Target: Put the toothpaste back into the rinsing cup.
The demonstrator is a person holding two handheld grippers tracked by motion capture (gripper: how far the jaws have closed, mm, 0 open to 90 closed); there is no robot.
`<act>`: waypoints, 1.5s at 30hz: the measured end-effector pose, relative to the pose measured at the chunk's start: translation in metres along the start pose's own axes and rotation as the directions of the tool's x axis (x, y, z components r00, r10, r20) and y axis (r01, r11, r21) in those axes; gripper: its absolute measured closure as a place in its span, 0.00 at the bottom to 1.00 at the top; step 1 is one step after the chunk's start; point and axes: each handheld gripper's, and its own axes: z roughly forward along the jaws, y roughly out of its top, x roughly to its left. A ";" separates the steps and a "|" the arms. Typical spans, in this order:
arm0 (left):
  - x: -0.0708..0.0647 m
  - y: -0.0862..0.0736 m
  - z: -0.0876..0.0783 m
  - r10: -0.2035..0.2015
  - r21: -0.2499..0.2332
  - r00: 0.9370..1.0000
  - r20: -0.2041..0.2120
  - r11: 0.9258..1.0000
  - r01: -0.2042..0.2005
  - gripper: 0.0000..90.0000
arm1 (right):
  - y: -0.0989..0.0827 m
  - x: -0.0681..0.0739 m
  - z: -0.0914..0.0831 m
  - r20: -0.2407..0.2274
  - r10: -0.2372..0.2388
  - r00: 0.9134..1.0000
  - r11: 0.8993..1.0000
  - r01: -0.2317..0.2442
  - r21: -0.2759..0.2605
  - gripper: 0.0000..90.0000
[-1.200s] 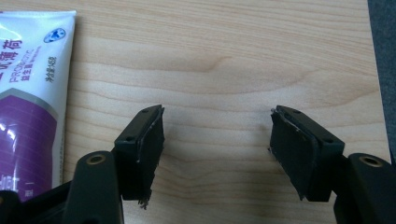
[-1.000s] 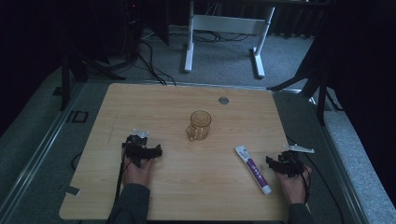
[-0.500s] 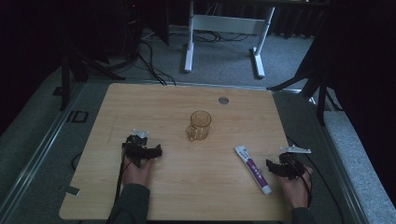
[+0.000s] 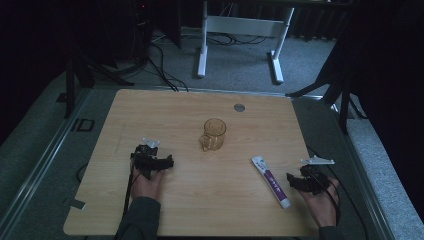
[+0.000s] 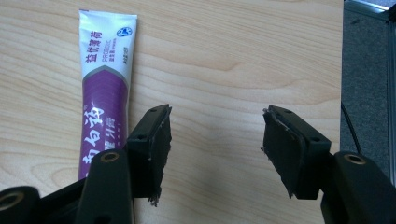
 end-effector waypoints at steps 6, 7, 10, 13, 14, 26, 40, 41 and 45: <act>0.000 0.000 0.000 0.000 0.000 1.000 0.000 1.000 0.000 0.03 | 0.003 0.002 -0.002 0.002 -0.024 1.000 1.000 0.024 0.007 0.48; 0.000 0.000 0.000 0.000 0.000 1.000 0.000 1.000 0.000 0.03 | 0.004 0.003 -0.003 0.001 -0.029 1.000 1.000 0.029 0.012 0.49; 0.000 0.000 0.000 0.000 0.000 1.000 0.000 1.000 0.000 0.03 | 0.005 0.006 -0.004 0.004 -0.047 0.999 0.999 0.047 0.017 0.49; 0.000 0.000 0.000 0.000 0.000 1.000 0.000 1.000 0.000 0.03 | 0.005 0.010 -0.005 0.009 -0.069 0.998 0.997 0.068 0.025 0.50; 0.000 0.000 0.000 0.000 0.000 1.000 0.000 1.000 0.000 0.03 | 0.006 0.011 -0.005 0.009 -0.077 0.997 0.997 0.076 0.027 0.50; 0.000 0.000 0.000 0.000 0.000 1.000 0.000 1.000 0.000 0.03 | 0.012 0.021 -0.010 0.001 -0.106 0.994 0.994 0.106 0.012 0.54; 0.000 0.000 0.000 0.000 0.000 1.000 0.000 1.000 0.000 0.03 | 0.019 0.029 -0.011 -0.033 -0.092 0.995 0.995 0.093 0.034 0.57; 0.000 0.000 0.000 0.000 0.000 1.000 0.000 1.000 0.000 0.03 | 0.019 0.030 -0.010 -0.035 -0.094 0.995 0.995 0.096 0.036 0.57; 0.000 0.000 0.000 0.000 0.000 1.000 0.000 1.000 0.000 0.03 | 0.022 0.032 -0.011 -0.052 -0.091 0.995 0.995 0.093 0.045 0.57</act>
